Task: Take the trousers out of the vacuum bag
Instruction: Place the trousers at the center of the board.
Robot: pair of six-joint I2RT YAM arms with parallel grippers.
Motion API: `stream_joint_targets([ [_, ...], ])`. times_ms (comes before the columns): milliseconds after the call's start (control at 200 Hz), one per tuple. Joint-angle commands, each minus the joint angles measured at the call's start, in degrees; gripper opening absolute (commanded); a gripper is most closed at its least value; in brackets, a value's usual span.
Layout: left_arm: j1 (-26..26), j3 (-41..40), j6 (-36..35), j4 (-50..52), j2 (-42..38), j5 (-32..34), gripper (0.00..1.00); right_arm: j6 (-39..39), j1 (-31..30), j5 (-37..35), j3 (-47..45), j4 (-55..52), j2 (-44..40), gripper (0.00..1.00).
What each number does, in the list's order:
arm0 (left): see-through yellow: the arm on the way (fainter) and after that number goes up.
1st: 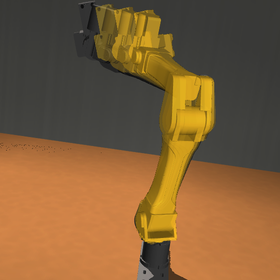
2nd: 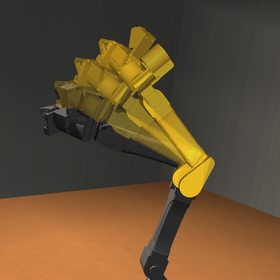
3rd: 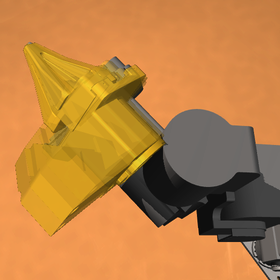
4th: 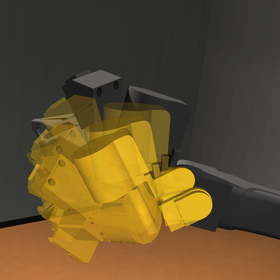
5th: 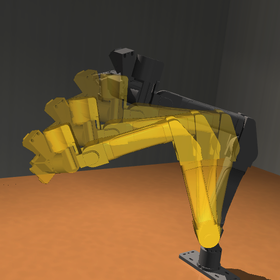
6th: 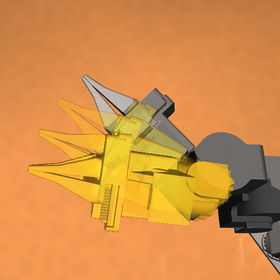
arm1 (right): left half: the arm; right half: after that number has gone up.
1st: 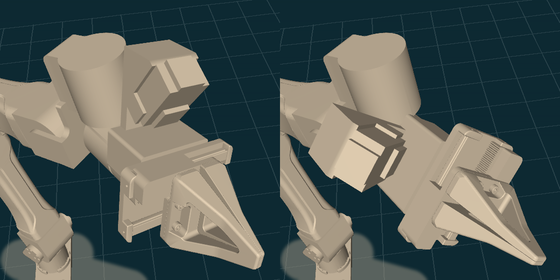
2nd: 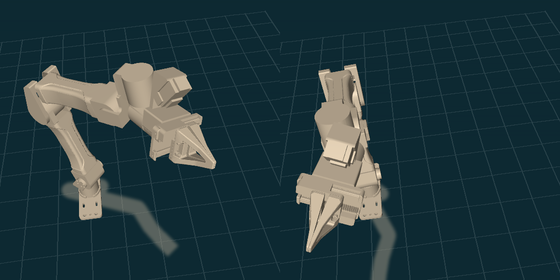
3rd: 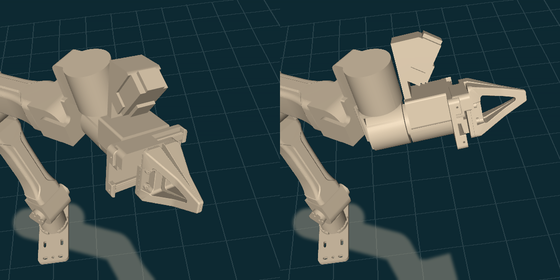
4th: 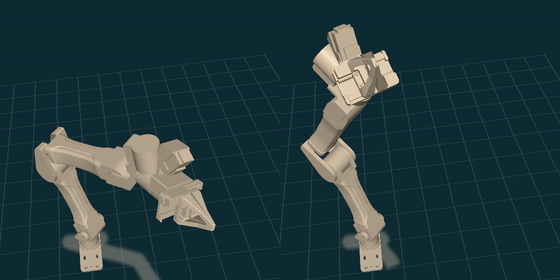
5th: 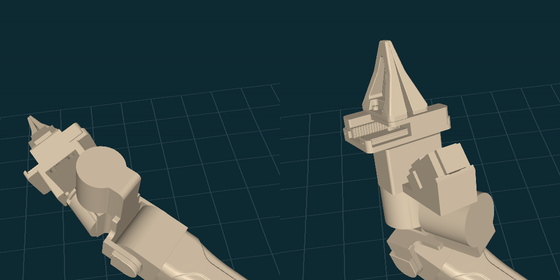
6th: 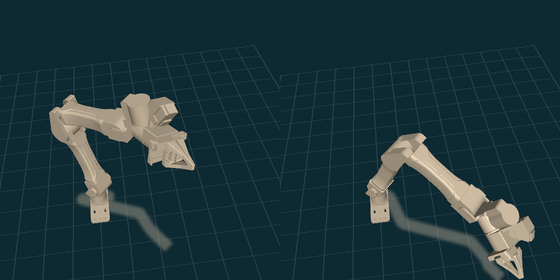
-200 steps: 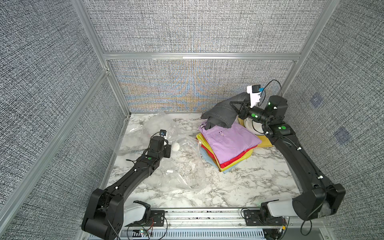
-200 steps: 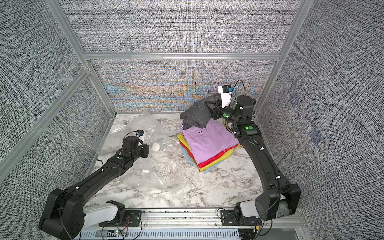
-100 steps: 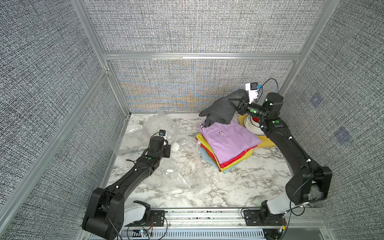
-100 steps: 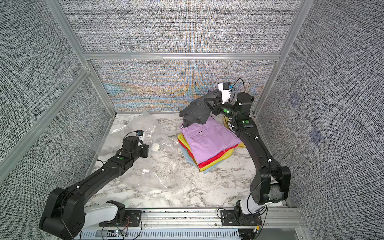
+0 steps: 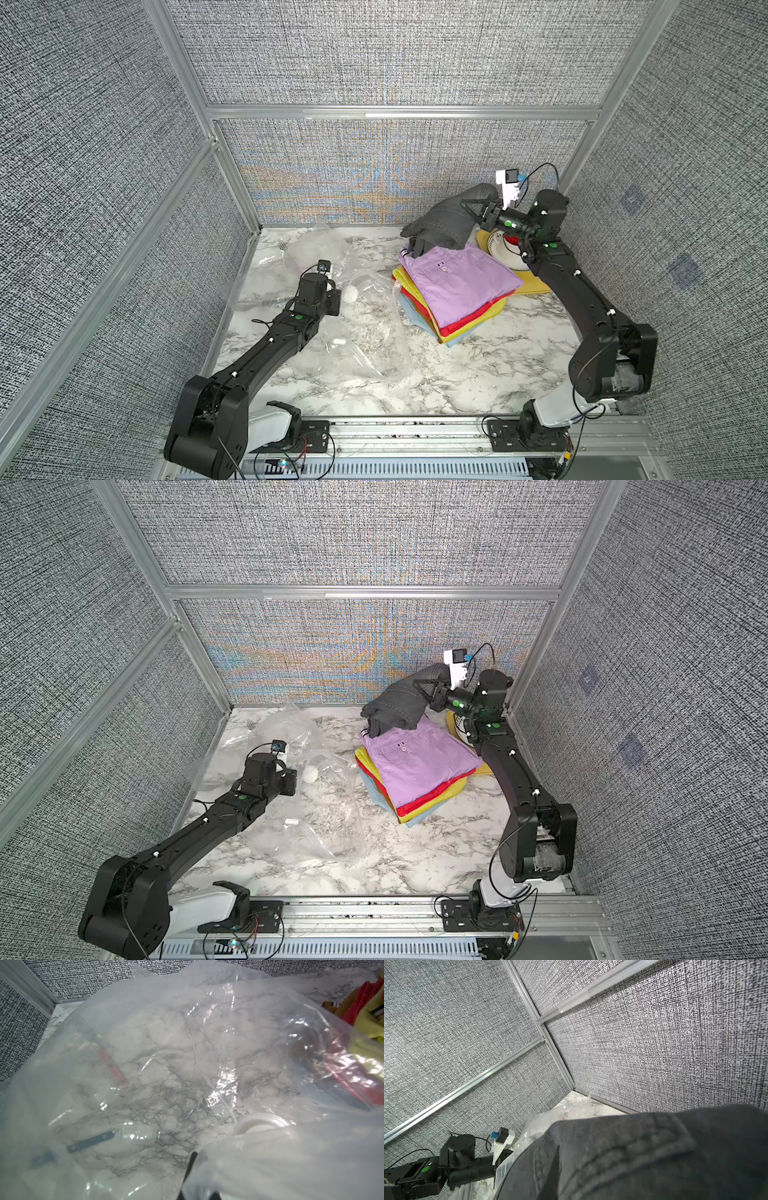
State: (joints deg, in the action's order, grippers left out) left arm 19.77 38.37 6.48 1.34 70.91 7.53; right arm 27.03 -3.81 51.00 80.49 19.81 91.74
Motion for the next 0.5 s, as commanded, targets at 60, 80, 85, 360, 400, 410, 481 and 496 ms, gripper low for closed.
stream_joint_targets([
  [60, -0.17, 0.48, 0.37, -0.99, 0.10, 0.89, 0.00, 2.70, 0.03, 1.53, 2.72, 8.63, 0.53, 0.00],
  [80, -0.18, 0.47, 0.37, -0.93, 0.10, 0.82, 0.00, 2.97, -0.01, 1.65, 2.92, 8.84, 0.62, 0.00],
  [85, -0.18, 0.48, 0.37, -0.96, 0.06, 0.87, 0.00, 3.00, 0.01, 1.65, 2.96, 8.93, 0.62, 0.00],
  [360, -0.17, 0.74, 0.54, -1.01, 0.54, 0.73, 0.00, 4.68, -0.02, 2.59, 1.95, 10.97, 2.10, 0.00],
  [400, -0.17, 0.69, 0.44, -0.99, 0.49, 0.67, 0.00, 4.70, -0.02, 2.70, 1.05, 11.19, 2.20, 0.00],
  [410, -0.17, 0.66, 0.46, -0.99, 0.46, 0.72, 0.00, 4.70, -0.02, 2.70, 0.83, 11.16, 2.21, 0.00],
  [481, -0.17, 0.65, 0.29, -0.82, 0.21, 0.87, 0.00, 4.51, -0.02, 2.69, -1.17, 11.20, 1.73, 0.00],
  [496, -0.19, 0.65, 0.24, -0.82, 0.19, 0.83, 0.00, 4.45, -0.02, 2.62, -1.69, 11.17, 1.56, 0.00],
])
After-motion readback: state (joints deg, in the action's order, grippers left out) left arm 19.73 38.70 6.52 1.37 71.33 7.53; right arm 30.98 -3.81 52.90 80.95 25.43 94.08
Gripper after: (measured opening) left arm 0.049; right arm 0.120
